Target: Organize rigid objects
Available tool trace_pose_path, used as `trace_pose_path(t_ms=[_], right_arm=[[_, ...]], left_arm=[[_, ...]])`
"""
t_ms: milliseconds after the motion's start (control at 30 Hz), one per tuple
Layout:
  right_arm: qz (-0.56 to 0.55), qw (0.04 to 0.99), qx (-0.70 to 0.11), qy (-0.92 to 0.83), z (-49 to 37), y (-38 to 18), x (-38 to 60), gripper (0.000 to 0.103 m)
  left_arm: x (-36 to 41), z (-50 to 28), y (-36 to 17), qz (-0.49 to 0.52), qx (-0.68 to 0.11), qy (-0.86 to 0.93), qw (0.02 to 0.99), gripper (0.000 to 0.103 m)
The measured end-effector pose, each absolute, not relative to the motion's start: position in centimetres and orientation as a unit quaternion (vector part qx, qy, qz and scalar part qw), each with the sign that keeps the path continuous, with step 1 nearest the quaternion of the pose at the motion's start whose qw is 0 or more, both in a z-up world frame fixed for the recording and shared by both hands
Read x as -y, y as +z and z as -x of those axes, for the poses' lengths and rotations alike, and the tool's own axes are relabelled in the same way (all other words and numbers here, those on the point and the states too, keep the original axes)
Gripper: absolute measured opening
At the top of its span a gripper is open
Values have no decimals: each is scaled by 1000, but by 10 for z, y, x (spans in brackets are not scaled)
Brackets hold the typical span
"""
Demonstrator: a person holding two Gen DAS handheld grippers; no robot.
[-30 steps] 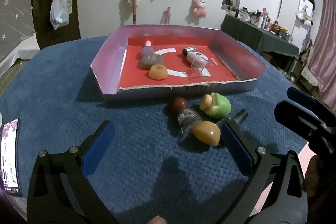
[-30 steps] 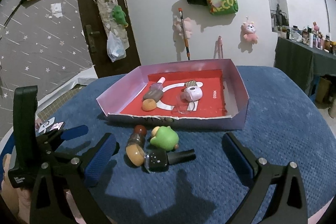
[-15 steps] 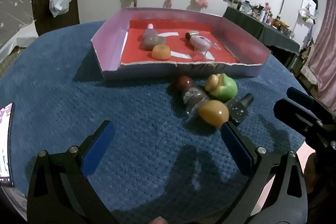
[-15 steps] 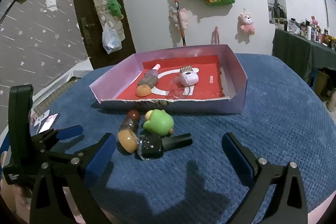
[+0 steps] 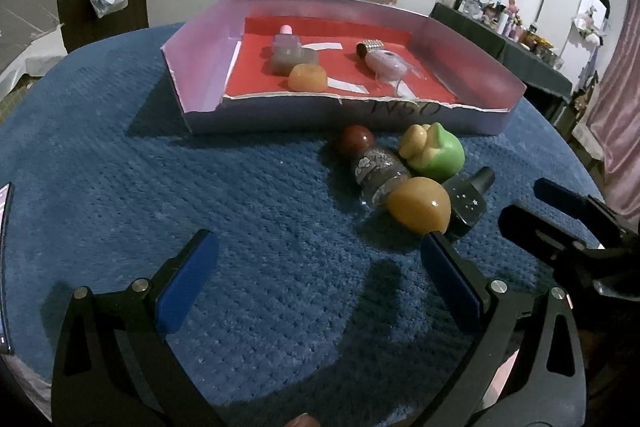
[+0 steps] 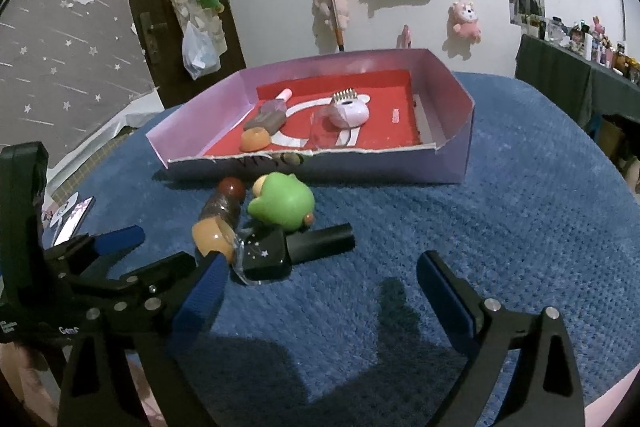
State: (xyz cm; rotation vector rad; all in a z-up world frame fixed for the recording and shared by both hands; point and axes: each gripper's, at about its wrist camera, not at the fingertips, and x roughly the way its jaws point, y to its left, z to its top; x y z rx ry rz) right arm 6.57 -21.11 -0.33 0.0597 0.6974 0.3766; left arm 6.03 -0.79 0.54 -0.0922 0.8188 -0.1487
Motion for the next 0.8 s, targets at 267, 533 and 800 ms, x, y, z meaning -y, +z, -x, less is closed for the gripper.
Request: trace_pose_path(t_ms=[267,533,800], right_arm=[[-10,918,-347,189,-69,-10,202,98],[-5,918,-351,187,-73,-12,203,98],[-3,916,-353,191,-68,-14,209,98]], left_arm=[[-2,-68,9,58,-397,-65,914,103],[0,-74,14,69,-395,-79,912,103],[18,-82,20,70,-393,-103,911,103]])
